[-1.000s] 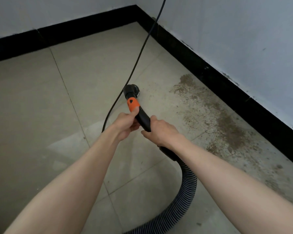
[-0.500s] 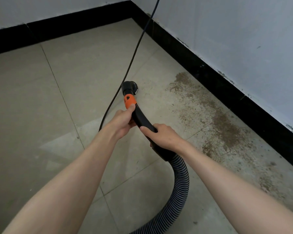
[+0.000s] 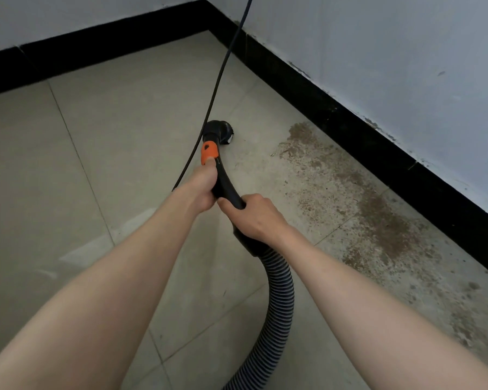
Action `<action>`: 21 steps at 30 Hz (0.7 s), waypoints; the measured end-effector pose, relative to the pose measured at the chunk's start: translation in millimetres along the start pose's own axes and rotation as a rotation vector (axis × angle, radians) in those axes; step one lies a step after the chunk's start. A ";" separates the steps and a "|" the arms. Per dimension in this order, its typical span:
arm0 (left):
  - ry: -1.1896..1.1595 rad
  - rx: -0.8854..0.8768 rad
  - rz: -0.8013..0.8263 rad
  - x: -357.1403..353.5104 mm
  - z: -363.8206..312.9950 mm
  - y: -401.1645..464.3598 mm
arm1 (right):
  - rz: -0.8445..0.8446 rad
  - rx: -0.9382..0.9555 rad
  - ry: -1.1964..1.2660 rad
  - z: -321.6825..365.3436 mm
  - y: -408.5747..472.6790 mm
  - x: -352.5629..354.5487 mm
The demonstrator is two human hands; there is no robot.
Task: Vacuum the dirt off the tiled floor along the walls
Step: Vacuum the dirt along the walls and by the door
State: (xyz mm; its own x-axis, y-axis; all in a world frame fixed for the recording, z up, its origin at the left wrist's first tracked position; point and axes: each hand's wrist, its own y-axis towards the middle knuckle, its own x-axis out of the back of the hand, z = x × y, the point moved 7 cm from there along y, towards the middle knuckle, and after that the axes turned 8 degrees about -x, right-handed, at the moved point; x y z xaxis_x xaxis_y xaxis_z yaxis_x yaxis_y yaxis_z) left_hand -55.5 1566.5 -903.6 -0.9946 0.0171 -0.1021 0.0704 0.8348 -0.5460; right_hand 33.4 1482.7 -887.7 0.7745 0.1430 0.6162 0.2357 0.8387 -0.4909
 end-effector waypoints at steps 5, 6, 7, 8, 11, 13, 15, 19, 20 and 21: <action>0.086 -0.044 0.010 -3.0 -15.4 22.2 | 0.015 0.015 0.111 8.3 23.0 -0.4; 0.089 -0.046 0.017 -4.3 -14.5 22.9 | 0.014 0.015 0.124 6.4 24.1 -0.1; 0.092 -0.046 0.022 -5.5 -12.7 22.4 | 0.016 0.013 0.130 3.6 23.9 0.1; 0.096 -0.046 0.026 -6.0 -10.0 20.6 | 0.020 0.011 0.134 0.1 22.2 -0.2; 0.085 -0.049 0.051 -8.3 -1.4 10.2 | 0.025 0.017 0.145 -9.8 12.3 -0.1; 0.081 -0.038 0.064 -9.0 4.2 1.6 | 0.021 0.018 0.144 -15.2 3.0 0.3; 0.081 -0.024 0.072 -8.7 10.3 -9.7 | 0.015 0.014 0.137 -19.9 -8.2 -1.1; 0.086 -0.001 0.066 -4.0 28.1 -38.5 | 0.028 -0.007 0.137 -33.0 -38.6 -8.8; 0.086 0.005 0.071 -2.9 33.3 -46.9 | 0.034 -0.009 0.133 -36.7 -47.2 -10.9; 0.079 0.013 0.073 -2.5 38.5 -54.9 | 0.039 -0.011 0.129 -40.3 -55.6 -12.3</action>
State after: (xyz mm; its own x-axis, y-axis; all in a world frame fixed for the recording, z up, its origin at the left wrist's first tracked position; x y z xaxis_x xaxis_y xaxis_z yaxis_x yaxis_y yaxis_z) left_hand -54.0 1499.5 -905.4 -0.9897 0.1214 -0.0763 0.1433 0.8227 -0.5500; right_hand 34.5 1413.2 -892.8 0.8520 0.1063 0.5126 0.2097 0.8279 -0.5202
